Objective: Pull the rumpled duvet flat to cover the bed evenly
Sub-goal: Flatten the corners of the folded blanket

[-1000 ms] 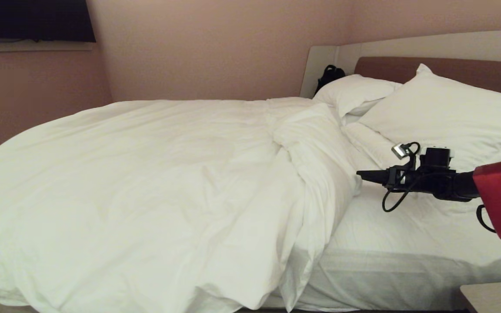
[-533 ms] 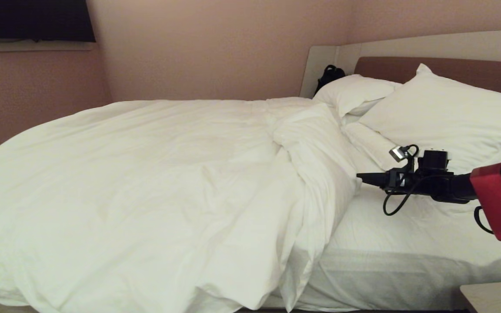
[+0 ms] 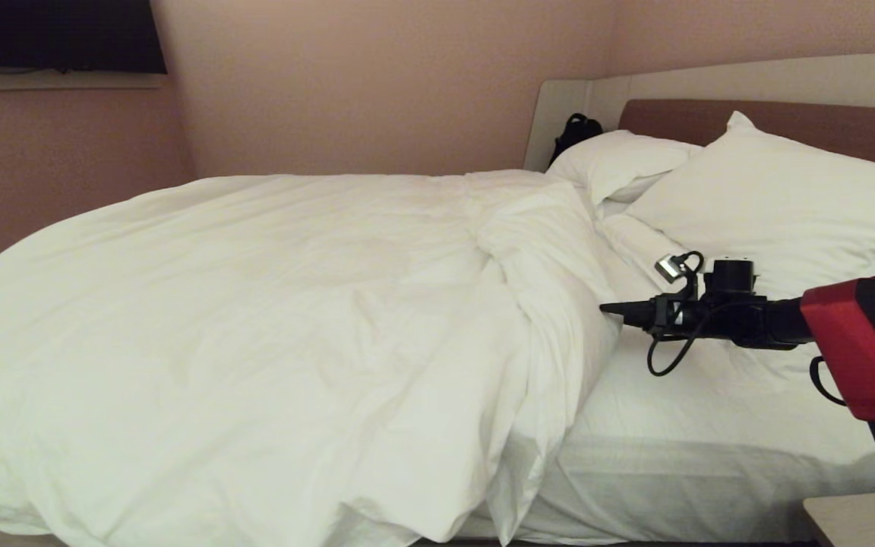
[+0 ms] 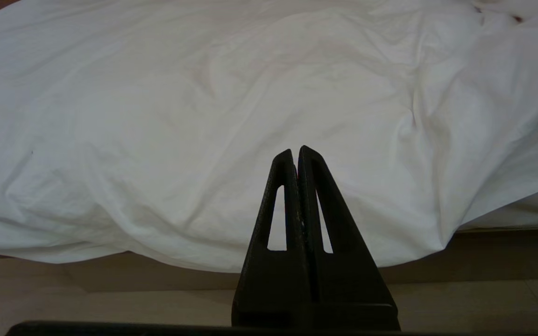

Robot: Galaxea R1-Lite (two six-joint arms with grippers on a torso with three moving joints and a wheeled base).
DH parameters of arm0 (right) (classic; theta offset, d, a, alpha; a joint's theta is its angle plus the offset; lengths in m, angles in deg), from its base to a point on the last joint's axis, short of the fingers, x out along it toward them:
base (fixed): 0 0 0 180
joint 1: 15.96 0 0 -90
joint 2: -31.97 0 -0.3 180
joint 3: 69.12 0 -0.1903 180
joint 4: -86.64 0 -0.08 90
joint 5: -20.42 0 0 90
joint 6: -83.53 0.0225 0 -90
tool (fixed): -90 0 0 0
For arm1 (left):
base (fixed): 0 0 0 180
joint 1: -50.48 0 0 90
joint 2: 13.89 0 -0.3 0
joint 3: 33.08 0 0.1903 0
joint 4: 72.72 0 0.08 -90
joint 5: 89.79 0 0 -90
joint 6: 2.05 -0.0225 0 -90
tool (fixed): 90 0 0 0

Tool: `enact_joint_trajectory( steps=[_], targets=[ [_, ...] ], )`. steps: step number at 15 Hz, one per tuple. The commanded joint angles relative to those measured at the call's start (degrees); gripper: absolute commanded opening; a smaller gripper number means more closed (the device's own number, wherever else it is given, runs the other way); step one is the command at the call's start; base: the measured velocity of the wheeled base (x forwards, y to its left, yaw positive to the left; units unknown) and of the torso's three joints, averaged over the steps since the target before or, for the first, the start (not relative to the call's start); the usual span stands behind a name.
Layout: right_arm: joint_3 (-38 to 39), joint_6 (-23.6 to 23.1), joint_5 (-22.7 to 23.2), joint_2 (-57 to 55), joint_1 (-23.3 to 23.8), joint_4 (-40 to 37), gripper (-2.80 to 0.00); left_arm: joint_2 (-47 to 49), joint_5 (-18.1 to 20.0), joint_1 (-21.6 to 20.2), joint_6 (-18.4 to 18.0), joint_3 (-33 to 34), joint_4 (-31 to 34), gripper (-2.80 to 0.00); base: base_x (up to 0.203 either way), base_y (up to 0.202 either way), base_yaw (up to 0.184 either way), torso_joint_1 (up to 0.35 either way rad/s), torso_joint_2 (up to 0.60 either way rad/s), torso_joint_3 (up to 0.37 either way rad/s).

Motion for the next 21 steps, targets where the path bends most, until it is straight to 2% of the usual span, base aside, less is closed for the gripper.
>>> enact_joint_trajectory(
  steps=[1,9,10,21],
  targets=[
    [0.3,0.0,-5.4,0.8,-0.6,-0.7,0.00,0.0,0.0,0.0,0.0,0.0,0.0,-2.80,0.000,0.000,0.000,0.000,0.00,0.000],
    [1.7,-0.2,-5.9,1.3,-1.5,-0.7,0.00,0.0,0.0,0.0,0.0,0.0,0.0,-2.80,0.000,0.000,0.000,0.000,0.00,0.000],
    [1.5,-0.2,-5.9,1.3,-1.5,-0.7,-2.80,0.0,0.0,0.0,0.0,0.0,0.0,-2.80,0.000,0.000,0.000,0.000,0.00,0.000],
    [1.8,0.2,-5.9,4.2,-1.1,-1.0,-2.80,0.1,0.0,0.0,0.0,0.0,-0.1,-2.80,0.000,0.000,0.000,0.000,0.00,0.000]
  ],
)
